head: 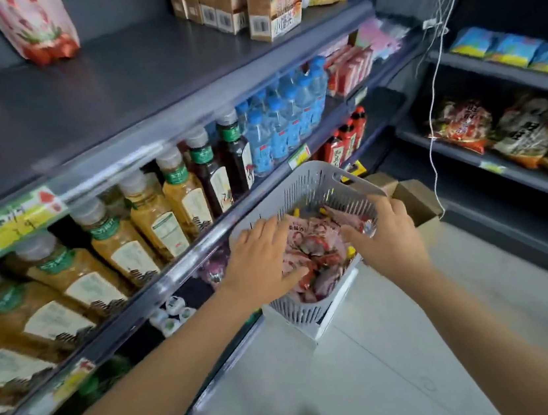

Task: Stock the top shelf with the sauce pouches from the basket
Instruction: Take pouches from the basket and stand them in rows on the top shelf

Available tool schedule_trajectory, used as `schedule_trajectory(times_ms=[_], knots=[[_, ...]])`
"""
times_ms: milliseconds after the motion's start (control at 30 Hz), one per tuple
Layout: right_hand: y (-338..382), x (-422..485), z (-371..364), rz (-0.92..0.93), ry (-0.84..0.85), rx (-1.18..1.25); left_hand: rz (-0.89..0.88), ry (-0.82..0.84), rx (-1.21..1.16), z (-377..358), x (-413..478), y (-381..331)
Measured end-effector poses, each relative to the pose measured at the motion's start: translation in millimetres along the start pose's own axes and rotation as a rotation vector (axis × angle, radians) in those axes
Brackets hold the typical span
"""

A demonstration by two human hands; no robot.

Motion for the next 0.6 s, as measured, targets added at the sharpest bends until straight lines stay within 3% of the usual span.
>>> schedule_trajectory(times_ms=[433, 600], knots=[[-41.7, 113.5, -81.6, -0.245, 0.201, 0.012, 0.060, 0.425, -0.068, -140.1, 84.7, 35.6], [-50.4, 146.0, -116.9, -0.320, 0.321, 0.014, 0.104, 0.499, -0.118, -165.7, 91.2, 41.8]])
Point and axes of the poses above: each hand's wrist, its own x-axis towards the middle knuckle, its own z-axis out of the back of the hand, y = z × x, the point moved 10 cm from there along x, towards the middle knuckle, and after that the axes turned 3 degrees about x, right-handed, at the moved point
